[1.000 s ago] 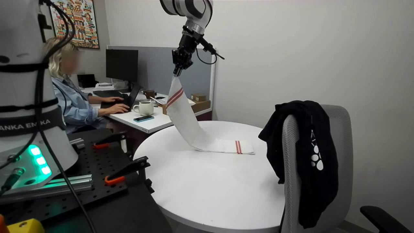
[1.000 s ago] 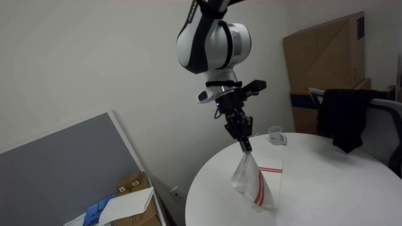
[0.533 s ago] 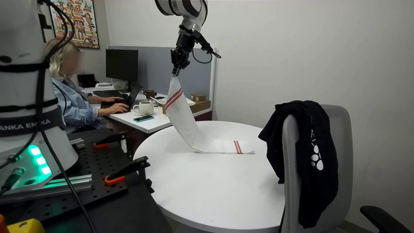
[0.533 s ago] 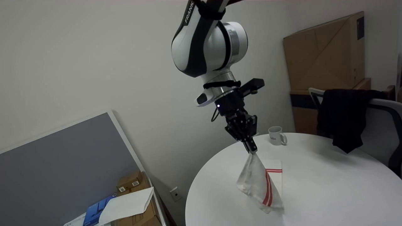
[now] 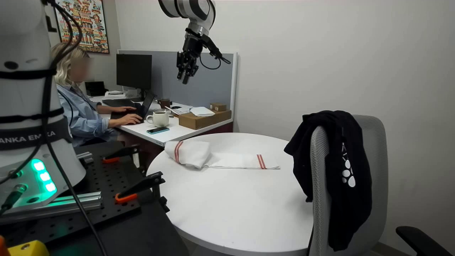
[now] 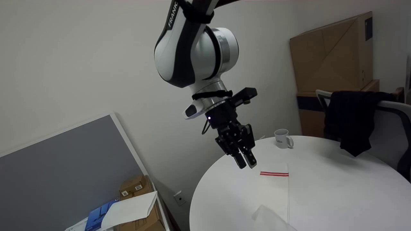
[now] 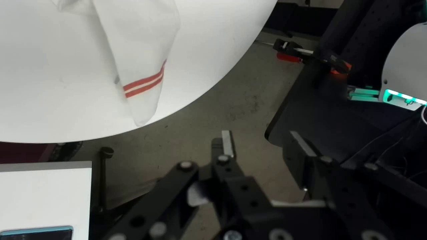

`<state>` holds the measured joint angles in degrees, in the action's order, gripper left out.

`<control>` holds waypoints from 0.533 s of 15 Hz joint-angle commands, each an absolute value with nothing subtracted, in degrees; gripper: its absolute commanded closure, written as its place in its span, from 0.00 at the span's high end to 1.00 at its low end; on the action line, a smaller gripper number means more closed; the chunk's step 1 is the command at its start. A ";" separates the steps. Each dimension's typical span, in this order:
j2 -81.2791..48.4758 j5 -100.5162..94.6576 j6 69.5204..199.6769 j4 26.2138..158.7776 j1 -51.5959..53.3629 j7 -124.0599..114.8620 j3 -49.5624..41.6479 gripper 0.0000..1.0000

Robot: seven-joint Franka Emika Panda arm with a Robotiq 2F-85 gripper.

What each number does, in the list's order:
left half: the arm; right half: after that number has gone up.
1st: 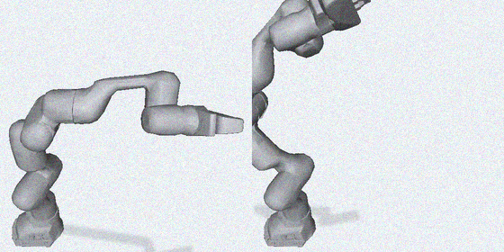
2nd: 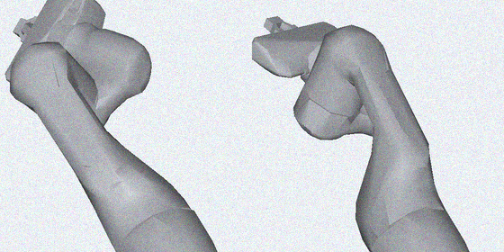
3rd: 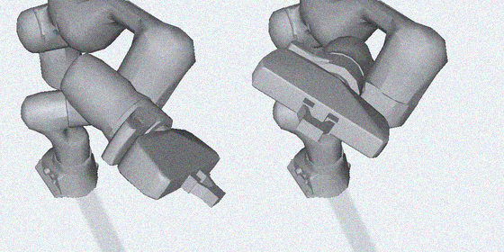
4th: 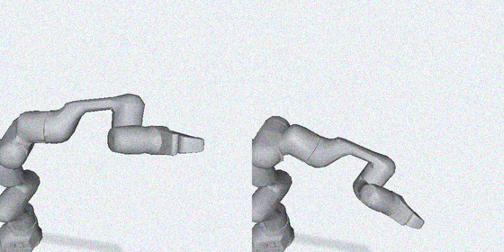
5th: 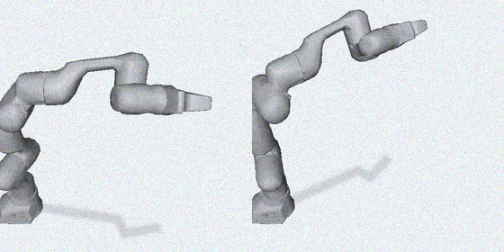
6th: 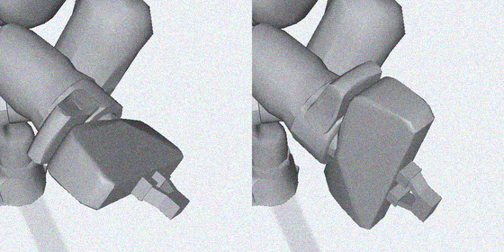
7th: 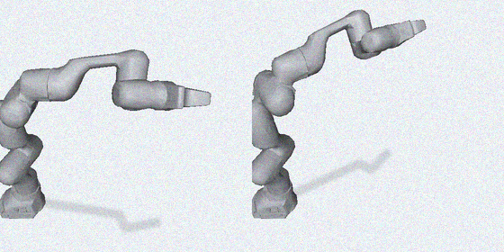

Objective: Unfold the tea towel

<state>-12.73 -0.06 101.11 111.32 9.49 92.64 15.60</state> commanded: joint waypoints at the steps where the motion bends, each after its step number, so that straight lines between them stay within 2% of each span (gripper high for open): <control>1: -10.08 0.95 102.09 113.37 9.83 92.38 15.18 0.75; 4: -8.92 1.38 103.69 114.40 9.54 91.10 14.68 0.96; 5: -8.52 1.99 104.68 114.69 9.37 90.08 14.43 0.99; 8: -8.57 3.64 108.53 113.98 8.47 83.33 12.73 1.00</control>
